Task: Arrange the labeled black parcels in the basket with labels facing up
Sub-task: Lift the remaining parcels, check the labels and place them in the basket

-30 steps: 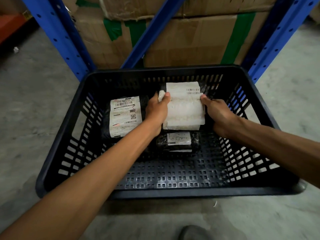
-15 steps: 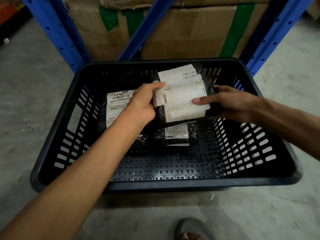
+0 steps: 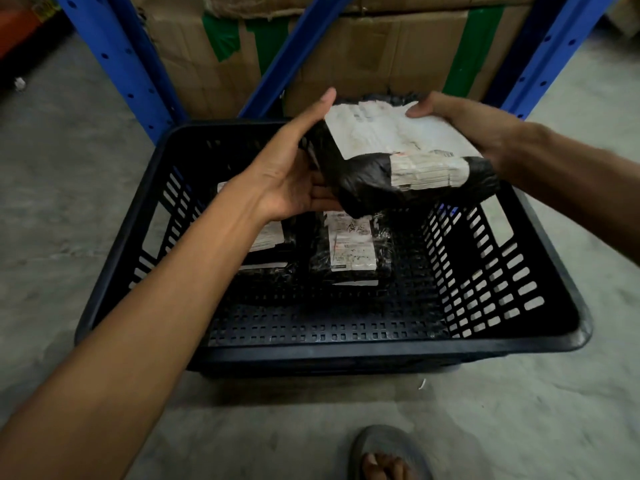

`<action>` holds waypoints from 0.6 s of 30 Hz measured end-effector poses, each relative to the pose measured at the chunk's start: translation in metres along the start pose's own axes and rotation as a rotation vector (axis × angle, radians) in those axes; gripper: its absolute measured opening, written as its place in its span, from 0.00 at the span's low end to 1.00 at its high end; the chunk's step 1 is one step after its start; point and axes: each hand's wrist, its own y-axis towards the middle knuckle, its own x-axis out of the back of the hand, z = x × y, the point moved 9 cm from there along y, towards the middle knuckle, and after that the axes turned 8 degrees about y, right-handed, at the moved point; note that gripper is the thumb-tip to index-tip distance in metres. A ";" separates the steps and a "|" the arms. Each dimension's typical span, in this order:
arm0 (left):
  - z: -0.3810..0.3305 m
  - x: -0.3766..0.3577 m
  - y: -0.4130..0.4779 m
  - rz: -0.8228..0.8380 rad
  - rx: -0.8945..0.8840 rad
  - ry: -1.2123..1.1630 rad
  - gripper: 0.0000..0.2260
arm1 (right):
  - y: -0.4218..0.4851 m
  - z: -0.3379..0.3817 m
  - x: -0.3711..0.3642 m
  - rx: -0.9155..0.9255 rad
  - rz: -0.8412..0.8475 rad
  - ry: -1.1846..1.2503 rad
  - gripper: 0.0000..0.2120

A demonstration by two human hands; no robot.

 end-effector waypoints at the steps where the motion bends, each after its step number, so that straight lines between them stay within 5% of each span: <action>1: -0.001 -0.002 -0.001 -0.004 -0.013 0.026 0.29 | -0.002 -0.004 -0.001 -0.028 0.009 -0.038 0.17; 4: 0.003 0.002 -0.004 -0.078 -0.047 0.014 0.17 | -0.008 -0.010 0.000 -0.005 0.008 0.005 0.15; 10: 0.027 0.000 -0.013 -0.065 -0.132 -0.209 0.08 | -0.021 -0.050 0.023 0.036 -0.118 0.502 0.27; 14: 0.034 -0.002 -0.011 -0.176 -0.126 -0.243 0.19 | -0.027 -0.076 0.011 0.014 -0.162 0.586 0.36; 18: 0.048 0.000 -0.016 -0.306 -0.137 0.021 0.27 | -0.023 -0.067 -0.001 0.140 -0.218 0.400 0.22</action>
